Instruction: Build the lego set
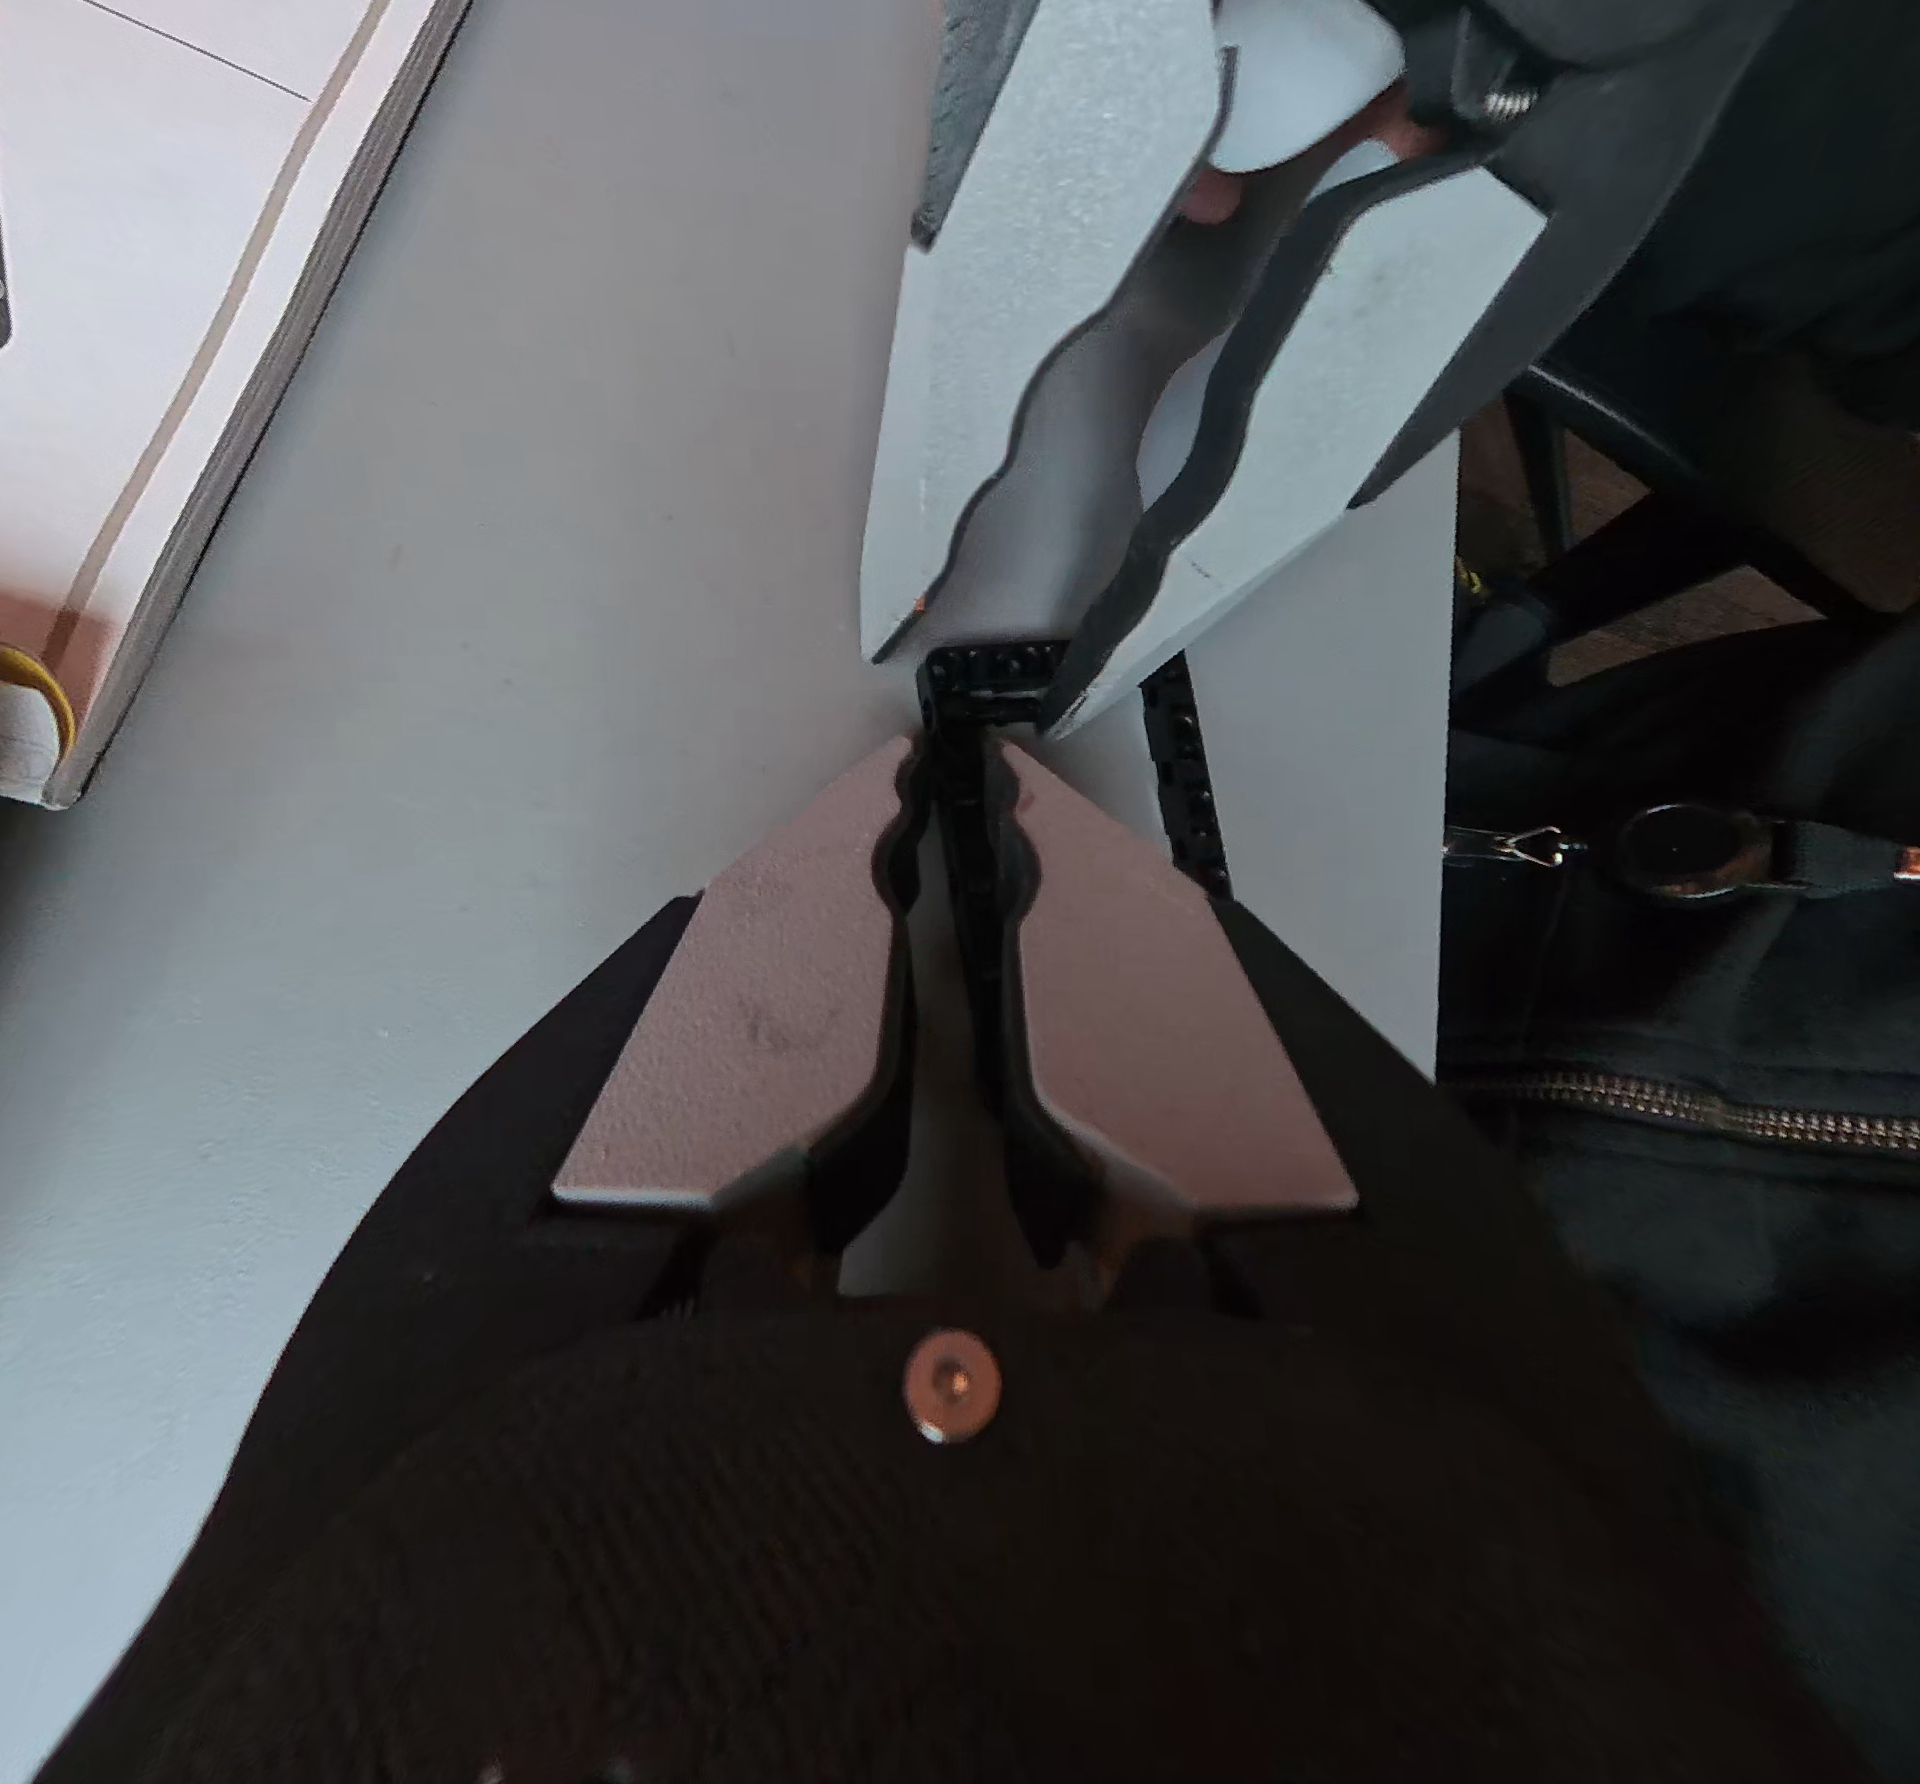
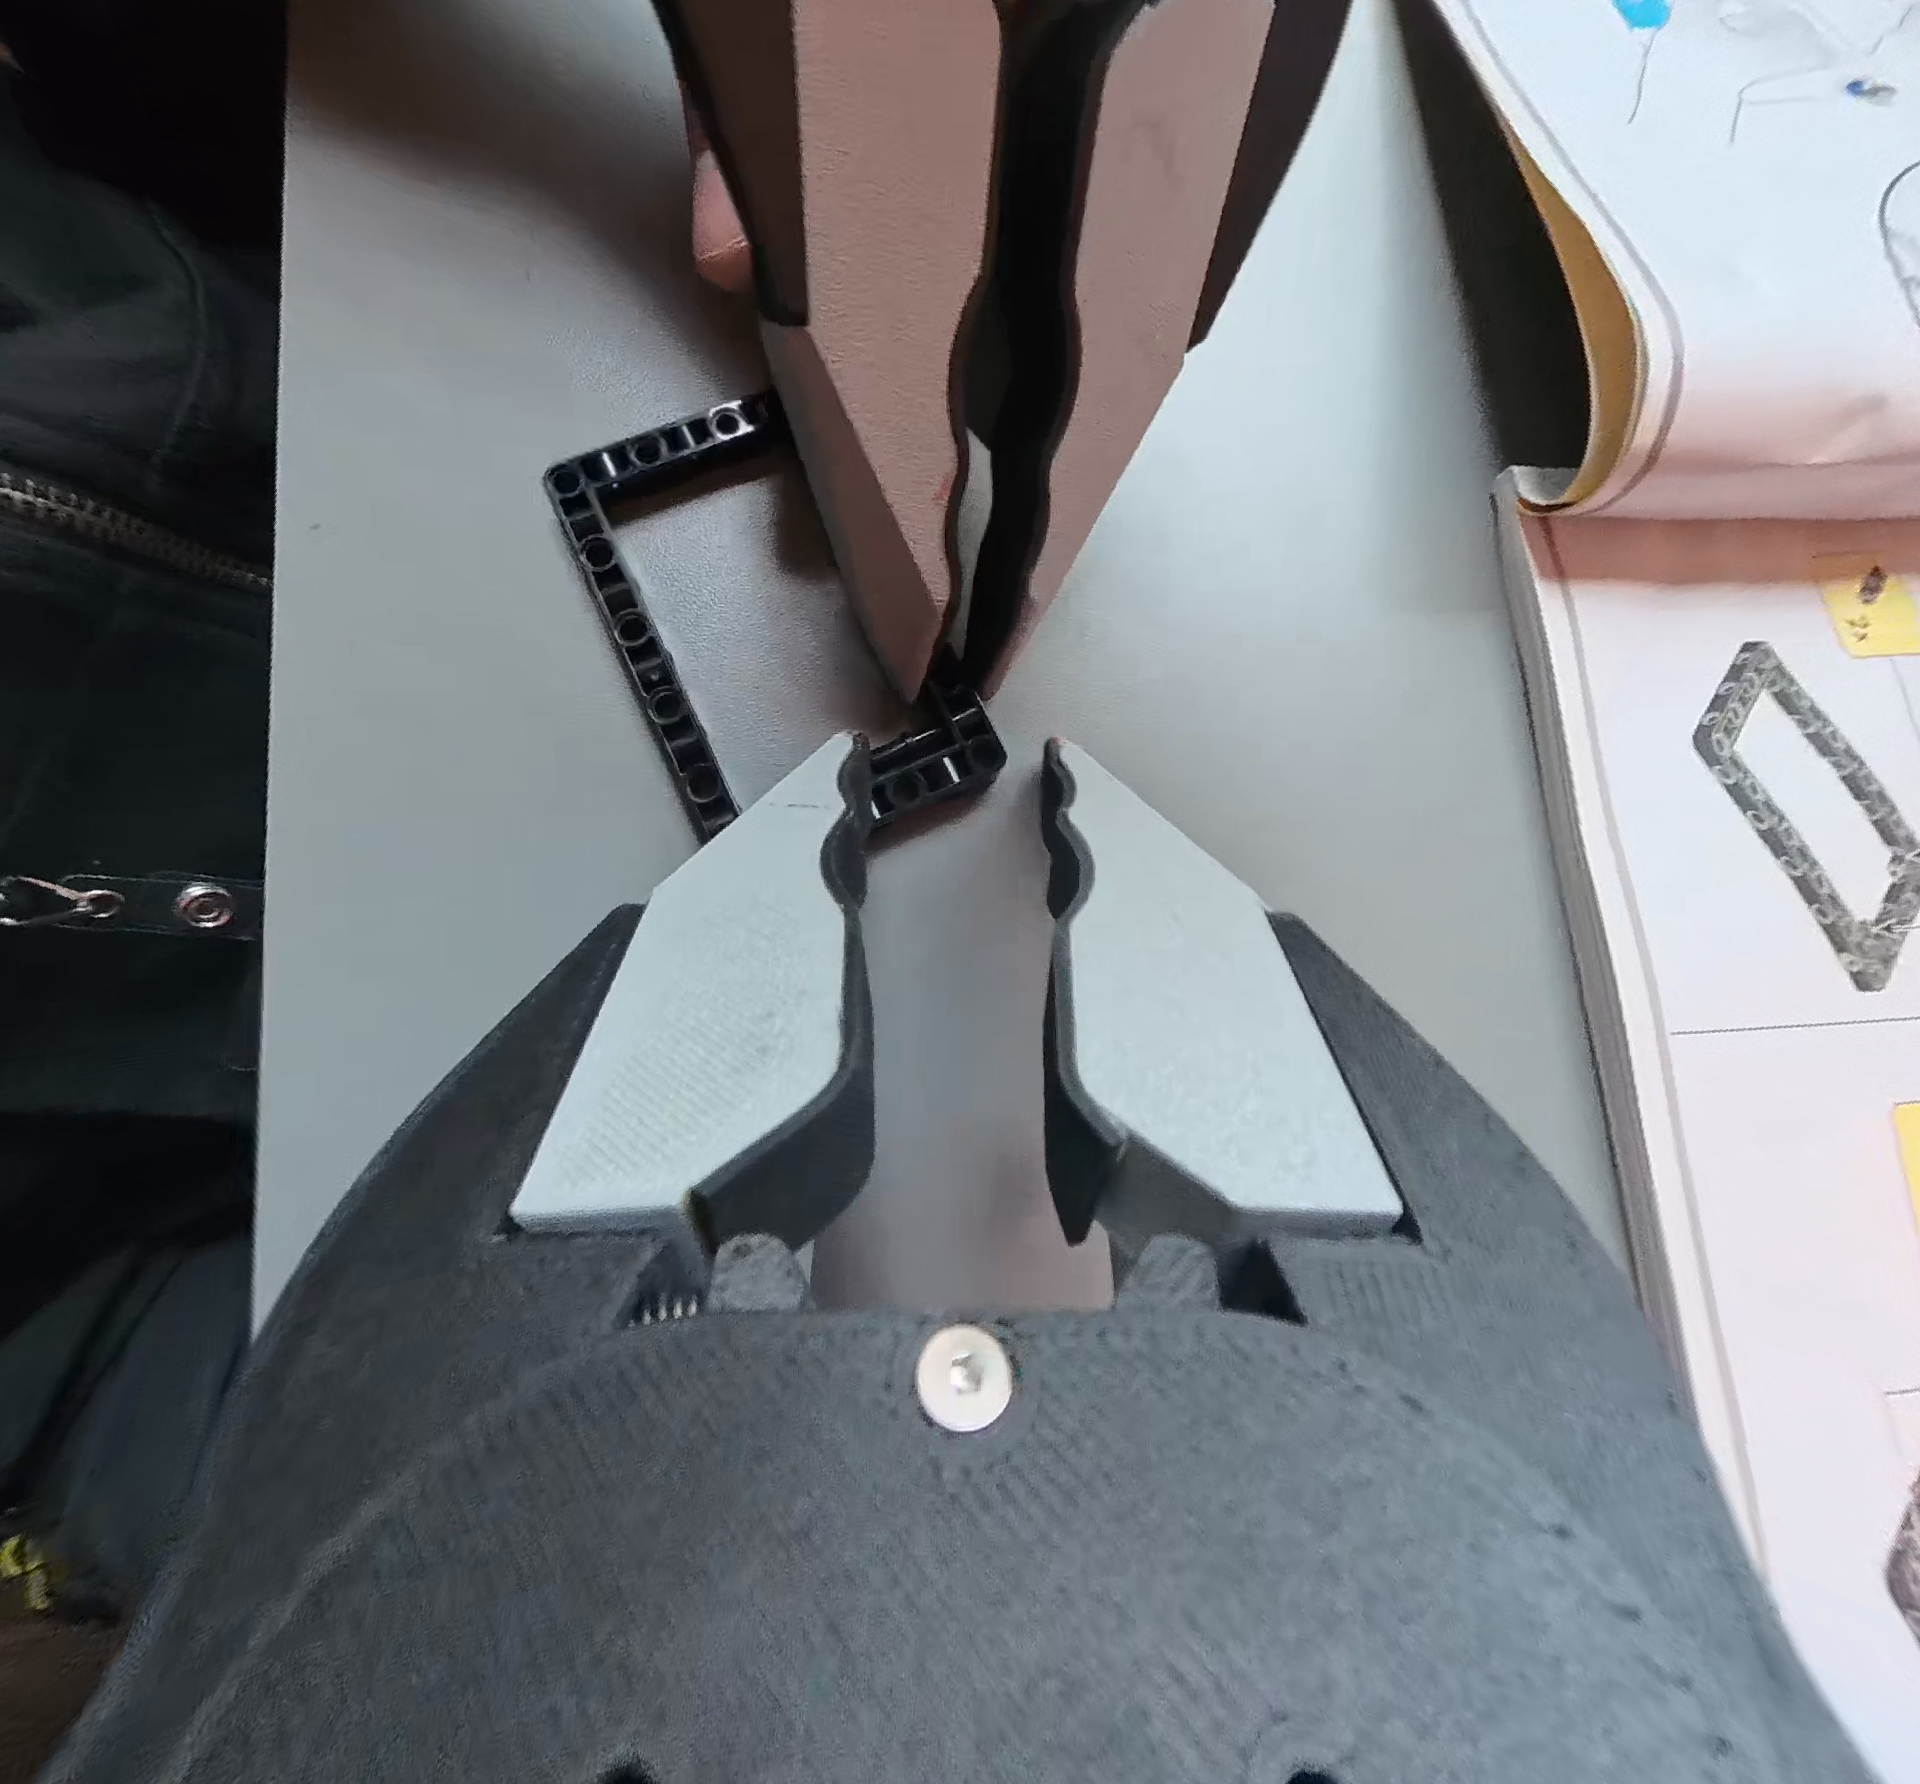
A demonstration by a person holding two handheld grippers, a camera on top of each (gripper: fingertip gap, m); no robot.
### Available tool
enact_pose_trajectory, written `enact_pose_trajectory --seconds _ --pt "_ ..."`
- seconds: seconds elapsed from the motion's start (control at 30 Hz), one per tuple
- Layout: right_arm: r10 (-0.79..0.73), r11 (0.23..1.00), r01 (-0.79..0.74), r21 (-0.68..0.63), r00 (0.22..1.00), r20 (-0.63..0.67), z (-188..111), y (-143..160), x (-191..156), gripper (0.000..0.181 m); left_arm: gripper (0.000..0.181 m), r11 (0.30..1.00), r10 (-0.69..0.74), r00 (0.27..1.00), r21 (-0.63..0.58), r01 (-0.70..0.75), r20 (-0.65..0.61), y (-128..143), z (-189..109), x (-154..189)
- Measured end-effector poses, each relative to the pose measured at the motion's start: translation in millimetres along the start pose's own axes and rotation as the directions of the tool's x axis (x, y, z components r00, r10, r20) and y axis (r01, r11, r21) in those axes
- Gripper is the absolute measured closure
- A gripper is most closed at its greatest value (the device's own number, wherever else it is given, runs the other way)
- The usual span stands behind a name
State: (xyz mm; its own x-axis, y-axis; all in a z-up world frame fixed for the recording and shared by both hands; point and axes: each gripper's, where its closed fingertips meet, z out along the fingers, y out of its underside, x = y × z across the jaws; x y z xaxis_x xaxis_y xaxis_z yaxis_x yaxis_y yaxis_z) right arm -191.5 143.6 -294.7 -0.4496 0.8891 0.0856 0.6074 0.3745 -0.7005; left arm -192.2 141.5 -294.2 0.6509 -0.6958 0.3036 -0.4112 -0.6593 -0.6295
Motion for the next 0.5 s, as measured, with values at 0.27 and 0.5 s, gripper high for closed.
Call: enact_pose_trajectory --seconds 0.27,0.5 --pt "-0.055 0.998 0.055 0.002 0.998 -0.019 -0.1 -1.3 -2.4 0.159 0.174 1.0 0.009 1.0 -0.003 -0.009 -0.004 0.5 -0.7 -0.2" --pt "-0.219 0.975 0.223 0.005 0.96 -0.174 -1.2 -4.9 -4.2 0.164 0.174 1.0 -0.022 0.999 0.004 0.023 -0.028 1.0 -1.6 -0.9"
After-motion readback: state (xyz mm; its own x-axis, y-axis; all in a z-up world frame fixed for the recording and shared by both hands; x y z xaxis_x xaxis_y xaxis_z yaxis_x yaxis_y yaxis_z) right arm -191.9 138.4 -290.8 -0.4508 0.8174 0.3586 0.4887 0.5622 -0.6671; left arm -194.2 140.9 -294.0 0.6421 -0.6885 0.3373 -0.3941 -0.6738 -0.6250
